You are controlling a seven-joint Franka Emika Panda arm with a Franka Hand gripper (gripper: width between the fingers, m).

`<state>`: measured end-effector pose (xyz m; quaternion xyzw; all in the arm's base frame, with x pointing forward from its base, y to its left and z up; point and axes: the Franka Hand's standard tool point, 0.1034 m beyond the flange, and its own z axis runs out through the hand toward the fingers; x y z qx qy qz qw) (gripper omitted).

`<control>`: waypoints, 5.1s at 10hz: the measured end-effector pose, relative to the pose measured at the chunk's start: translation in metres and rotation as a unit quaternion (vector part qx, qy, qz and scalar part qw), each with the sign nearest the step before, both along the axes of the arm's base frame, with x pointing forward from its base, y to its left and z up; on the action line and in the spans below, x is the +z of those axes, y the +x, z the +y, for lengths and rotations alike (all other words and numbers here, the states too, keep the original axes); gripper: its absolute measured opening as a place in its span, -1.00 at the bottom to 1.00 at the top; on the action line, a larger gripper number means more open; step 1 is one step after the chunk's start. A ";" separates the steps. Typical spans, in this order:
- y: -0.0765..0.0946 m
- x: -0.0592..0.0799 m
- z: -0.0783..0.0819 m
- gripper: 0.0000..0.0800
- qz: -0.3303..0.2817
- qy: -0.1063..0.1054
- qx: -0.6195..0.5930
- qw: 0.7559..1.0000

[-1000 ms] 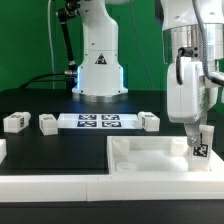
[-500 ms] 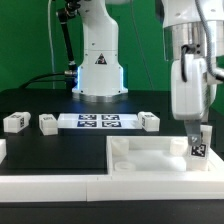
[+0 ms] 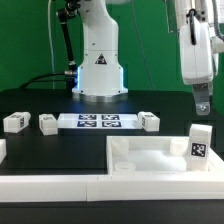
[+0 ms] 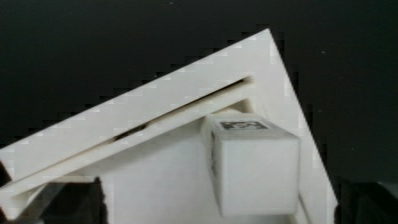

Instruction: Assemble square table

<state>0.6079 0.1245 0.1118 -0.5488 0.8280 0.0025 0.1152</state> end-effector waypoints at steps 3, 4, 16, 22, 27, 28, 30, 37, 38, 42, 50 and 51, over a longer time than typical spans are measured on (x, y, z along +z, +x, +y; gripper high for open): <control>-0.001 -0.002 0.000 0.62 0.001 -0.001 0.001 1.000; -0.001 -0.001 0.000 0.62 0.000 -0.002 0.005 1.000; -0.053 0.005 0.018 0.62 -0.030 -0.072 0.426 0.901; -0.075 -0.001 0.024 0.62 -0.036 -0.121 0.674 0.728; -0.106 -0.018 0.009 0.62 -0.040 -0.124 0.811 0.570; -0.126 -0.026 0.000 0.62 -0.032 -0.118 0.831 0.543; -0.152 -0.039 -0.013 0.62 -0.028 -0.126 0.876 0.464; -0.189 -0.056 -0.021 0.62 0.037 -0.005 0.887 0.461; -0.203 -0.062 -0.021 0.62 0.068 0.033 0.888 0.454; -0.212 -0.064 -0.025 0.62 0.153 0.137 0.870 0.448; -0.230 -0.089 -0.020 0.62 0.238 0.201 0.823 0.474; -0.241 -0.094 -0.020 0.62 0.244 0.206 0.822 0.472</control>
Offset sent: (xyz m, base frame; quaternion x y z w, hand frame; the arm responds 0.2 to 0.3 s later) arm 0.0000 0.0000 0.0000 0.0000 0.0000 0.0000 1.0000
